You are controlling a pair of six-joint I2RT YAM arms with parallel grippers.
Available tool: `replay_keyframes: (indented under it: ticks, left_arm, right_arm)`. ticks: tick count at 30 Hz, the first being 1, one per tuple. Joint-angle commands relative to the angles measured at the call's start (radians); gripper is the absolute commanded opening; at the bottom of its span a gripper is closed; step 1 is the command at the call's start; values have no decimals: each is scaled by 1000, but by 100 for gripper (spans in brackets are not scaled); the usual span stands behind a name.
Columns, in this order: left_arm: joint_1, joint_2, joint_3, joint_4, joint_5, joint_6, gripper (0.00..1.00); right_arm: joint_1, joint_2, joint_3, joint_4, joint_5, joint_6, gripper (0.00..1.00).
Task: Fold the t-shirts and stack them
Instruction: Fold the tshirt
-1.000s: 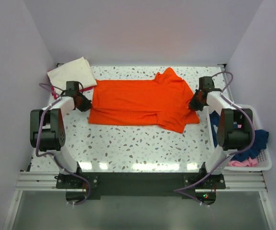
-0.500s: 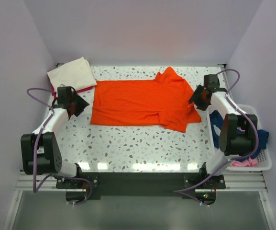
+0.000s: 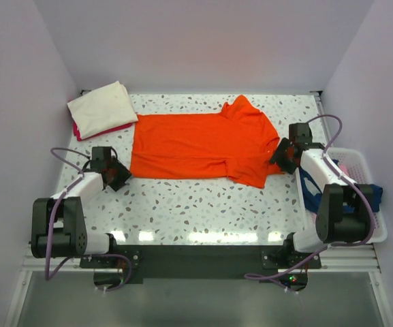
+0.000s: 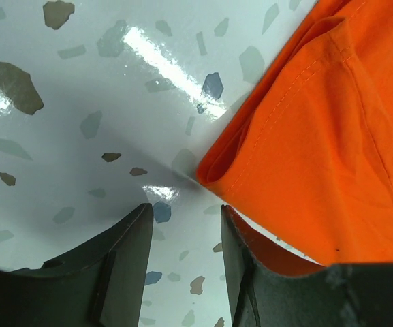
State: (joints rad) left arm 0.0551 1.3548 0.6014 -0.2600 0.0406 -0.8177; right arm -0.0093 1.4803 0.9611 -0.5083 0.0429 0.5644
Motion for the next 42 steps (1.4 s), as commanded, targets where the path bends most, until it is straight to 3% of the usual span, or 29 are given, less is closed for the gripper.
replay_keyframes:
  ticks: [1,17,21,25,26,42]
  left_arm:
    - [-6,-11,-3,64,-4,0,49]
    - [-41,84,17,143,-11,-52,46]
    - [-44,98,29,137,-37,-57,29]
    - [-44,125,70,94,-70,-58,2]
    - [-43,129,93,87,-77,-57,0]
    - [43,69,115,-16,-131,14,0]
  right_arm:
    - [2,-17,-5,19,20,17,50]
    - [2,-3,-22,42,17,12,49]
    - [2,-5,-30,47,12,8,49]
    - [26,-8,-44,45,8,5,49]
    - [28,-9,-48,45,9,5,49]
    - [65,-25,-162,102,14,48,50]
